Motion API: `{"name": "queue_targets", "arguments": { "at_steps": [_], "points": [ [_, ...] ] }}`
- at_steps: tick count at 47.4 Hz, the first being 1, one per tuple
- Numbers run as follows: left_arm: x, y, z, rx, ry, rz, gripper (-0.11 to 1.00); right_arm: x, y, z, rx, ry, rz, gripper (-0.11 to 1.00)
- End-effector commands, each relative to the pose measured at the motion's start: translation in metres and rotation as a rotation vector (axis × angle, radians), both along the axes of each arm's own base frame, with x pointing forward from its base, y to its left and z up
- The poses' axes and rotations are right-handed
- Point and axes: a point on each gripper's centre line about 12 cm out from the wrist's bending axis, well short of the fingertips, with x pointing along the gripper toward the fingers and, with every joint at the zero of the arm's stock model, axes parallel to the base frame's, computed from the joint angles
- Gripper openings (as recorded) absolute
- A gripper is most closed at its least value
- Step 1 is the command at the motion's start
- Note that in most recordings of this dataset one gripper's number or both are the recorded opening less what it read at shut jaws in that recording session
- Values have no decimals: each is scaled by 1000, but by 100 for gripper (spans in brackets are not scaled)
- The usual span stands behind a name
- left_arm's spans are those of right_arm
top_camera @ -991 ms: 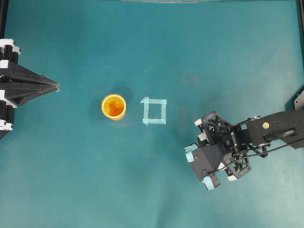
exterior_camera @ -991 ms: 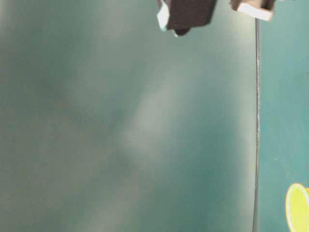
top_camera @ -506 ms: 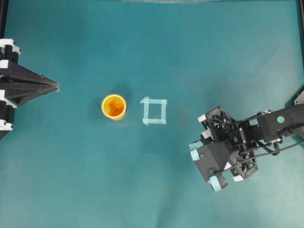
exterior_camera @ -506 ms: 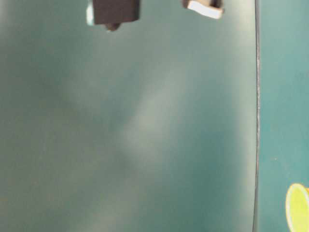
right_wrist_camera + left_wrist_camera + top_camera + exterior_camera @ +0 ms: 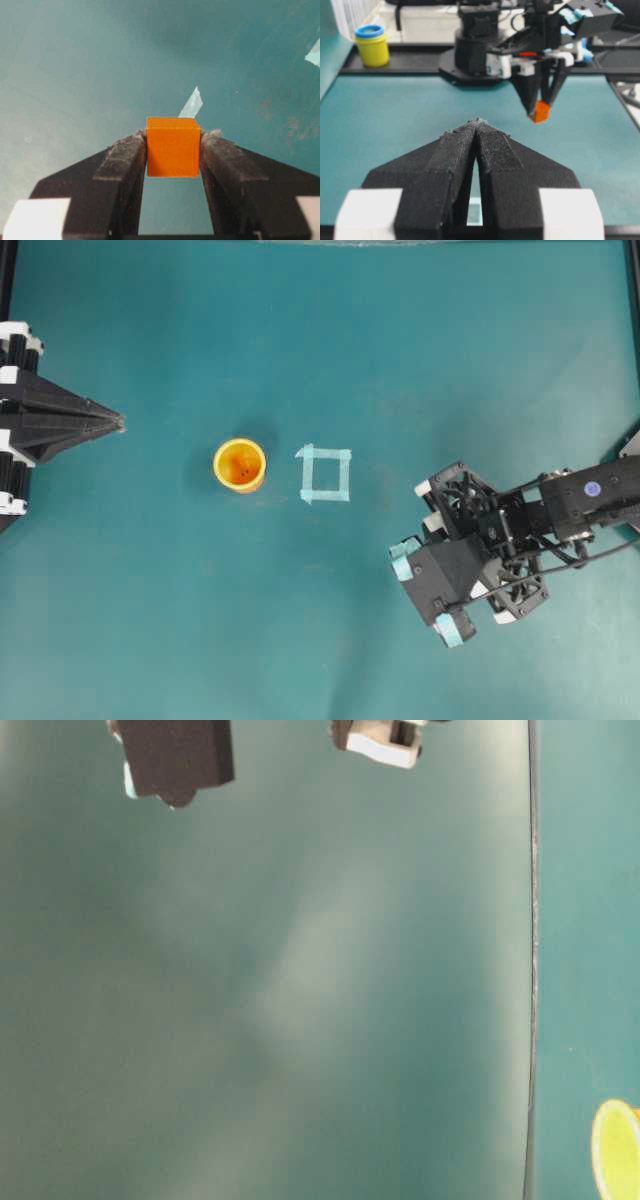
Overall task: Lift the orange block with right arm.
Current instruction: 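Raise the right gripper with the cube off the table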
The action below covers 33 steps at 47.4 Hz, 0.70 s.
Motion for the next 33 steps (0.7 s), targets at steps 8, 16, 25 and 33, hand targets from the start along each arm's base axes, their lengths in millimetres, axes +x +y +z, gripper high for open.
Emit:
{"name": "queue_targets", "arguments": {
  "at_steps": [8, 16, 25, 33],
  "points": [
    [3, 0, 11, 3, -25, 0, 2, 2, 2, 29, 21, -85, 5, 41],
    [3, 0, 11, 4, -25, -1, 2, -1, 1, 36, 26, -99, 2, 41],
    [3, 0, 10, 3, -23, 0, 2, -4, 0, 40, 18, -73, 4, 41],
    [3, 0, 10, 3, -23, 0, 2, -6, -2, 44, 14, -63, 4, 41]
  ]
}}
